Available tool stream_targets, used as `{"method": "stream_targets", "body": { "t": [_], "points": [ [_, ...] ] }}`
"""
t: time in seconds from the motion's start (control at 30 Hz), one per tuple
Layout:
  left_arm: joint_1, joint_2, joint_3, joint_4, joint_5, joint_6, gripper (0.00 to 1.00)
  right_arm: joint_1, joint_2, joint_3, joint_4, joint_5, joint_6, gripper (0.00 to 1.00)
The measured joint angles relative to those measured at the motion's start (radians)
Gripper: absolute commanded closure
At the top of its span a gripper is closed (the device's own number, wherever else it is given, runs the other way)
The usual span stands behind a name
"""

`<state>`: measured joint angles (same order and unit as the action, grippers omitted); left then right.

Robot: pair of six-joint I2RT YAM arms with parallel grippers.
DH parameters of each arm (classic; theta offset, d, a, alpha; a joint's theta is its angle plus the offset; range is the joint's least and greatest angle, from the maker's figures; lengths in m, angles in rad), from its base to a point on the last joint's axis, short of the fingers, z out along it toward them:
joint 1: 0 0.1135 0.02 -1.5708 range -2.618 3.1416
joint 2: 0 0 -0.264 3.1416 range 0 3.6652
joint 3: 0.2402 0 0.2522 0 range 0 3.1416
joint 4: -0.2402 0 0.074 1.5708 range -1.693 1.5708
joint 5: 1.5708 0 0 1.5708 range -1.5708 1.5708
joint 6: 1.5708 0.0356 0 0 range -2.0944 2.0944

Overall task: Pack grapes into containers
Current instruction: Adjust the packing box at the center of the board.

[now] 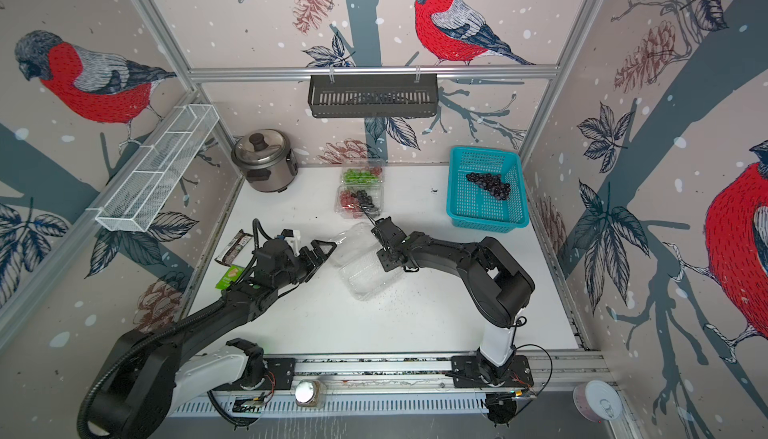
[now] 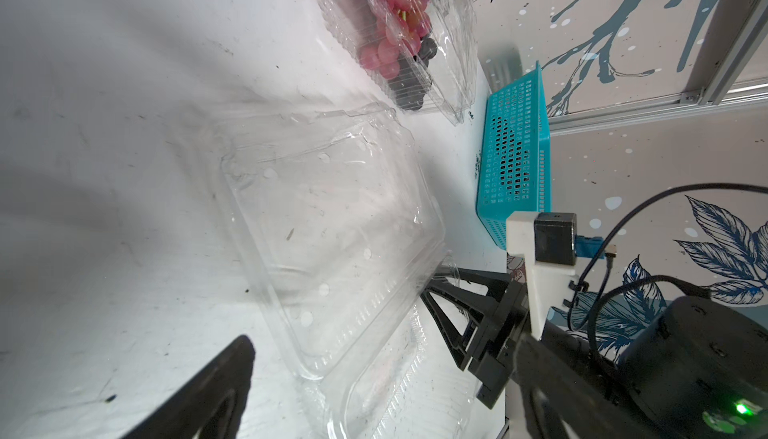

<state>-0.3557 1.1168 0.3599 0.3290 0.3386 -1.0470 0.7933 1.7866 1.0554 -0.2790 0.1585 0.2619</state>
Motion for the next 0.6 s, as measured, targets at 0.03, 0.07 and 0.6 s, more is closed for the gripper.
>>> {"method": "stream_targets", "body": {
  "t": [0.03, 0.07, 0.6],
  "points": [
    [0.0, 0.002, -0.002, 0.0, 0.0, 0.0, 0.03, 0.002, -0.006, -0.006, 0.004, 0.0, 0.0, 0.69],
    [0.0, 0.003, -0.004, 0.0, 0.001, 0.0, 0.03, 0.004, -0.014, -0.014, 0.011, -0.001, -0.001, 0.71],
    [0.059, 0.095, -0.083, 0.13, 0.099, -0.072, 0.03, 0.023, -0.093, -0.05, 0.077, 0.0, -0.012, 0.87]
  ]
}}
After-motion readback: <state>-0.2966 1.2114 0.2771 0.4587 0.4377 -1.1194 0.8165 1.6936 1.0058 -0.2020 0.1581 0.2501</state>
